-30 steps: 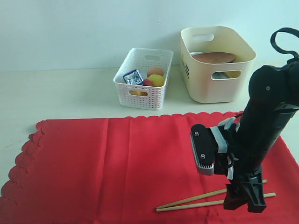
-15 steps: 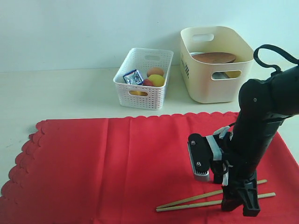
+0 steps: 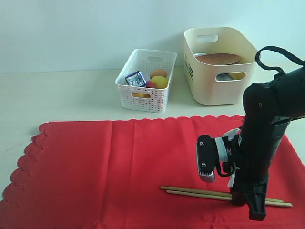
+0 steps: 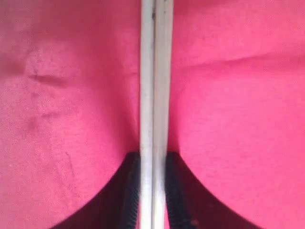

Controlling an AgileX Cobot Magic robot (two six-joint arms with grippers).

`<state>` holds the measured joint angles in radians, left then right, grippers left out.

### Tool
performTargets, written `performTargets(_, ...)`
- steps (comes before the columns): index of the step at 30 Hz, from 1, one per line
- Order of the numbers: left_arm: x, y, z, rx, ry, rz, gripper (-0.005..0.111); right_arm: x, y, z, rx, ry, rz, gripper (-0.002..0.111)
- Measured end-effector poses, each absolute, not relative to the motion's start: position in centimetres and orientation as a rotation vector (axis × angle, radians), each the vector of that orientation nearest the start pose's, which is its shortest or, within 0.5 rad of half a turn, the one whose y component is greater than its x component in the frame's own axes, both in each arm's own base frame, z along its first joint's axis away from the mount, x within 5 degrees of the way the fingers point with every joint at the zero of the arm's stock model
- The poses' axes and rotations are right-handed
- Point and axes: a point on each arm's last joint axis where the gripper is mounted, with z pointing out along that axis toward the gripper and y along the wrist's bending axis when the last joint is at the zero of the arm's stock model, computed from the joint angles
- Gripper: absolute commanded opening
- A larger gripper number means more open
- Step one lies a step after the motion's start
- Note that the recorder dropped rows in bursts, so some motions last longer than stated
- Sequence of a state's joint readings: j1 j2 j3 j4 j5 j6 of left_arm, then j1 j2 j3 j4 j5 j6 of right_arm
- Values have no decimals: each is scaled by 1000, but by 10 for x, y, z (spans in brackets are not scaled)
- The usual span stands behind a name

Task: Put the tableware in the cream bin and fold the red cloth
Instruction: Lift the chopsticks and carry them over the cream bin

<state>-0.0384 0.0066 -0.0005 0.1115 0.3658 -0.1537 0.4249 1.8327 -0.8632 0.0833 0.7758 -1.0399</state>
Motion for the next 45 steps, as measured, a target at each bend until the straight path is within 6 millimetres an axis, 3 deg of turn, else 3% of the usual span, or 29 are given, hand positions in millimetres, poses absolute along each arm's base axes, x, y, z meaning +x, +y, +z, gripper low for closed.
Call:
performTargets(9, 53, 2, 180, -38, 1853, -24, 0, 252, 120, 118, -1833, 2670, 123, 0)
performTargets(12, 53, 2, 180, -38, 1853, -24, 0, 259, 123, 127, -1695, 2749, 113, 0)
performTargets(16, 53, 2, 180, -38, 1853, -24, 0, 269, 128, 152, -1500, 2753, 90, 0)
performTargets(21, 53, 2, 180, -38, 1853, -24, 0, 268, 127, 182, -1394, 2691, 79, 0)
performTargets(31, 53, 2, 180, -38, 1853, -24, 0, 270, 122, 245, -1048, 2431, 81, 0)
performTargets(40, 53, 2, 180, -38, 1853, -24, 0, 316, 89, 314, -506, 2190, 212, 0)
performTargets(45, 53, 2, 180, -38, 1853, -24, 0, 351, 75, 329, -359, 2081, 246, 0)
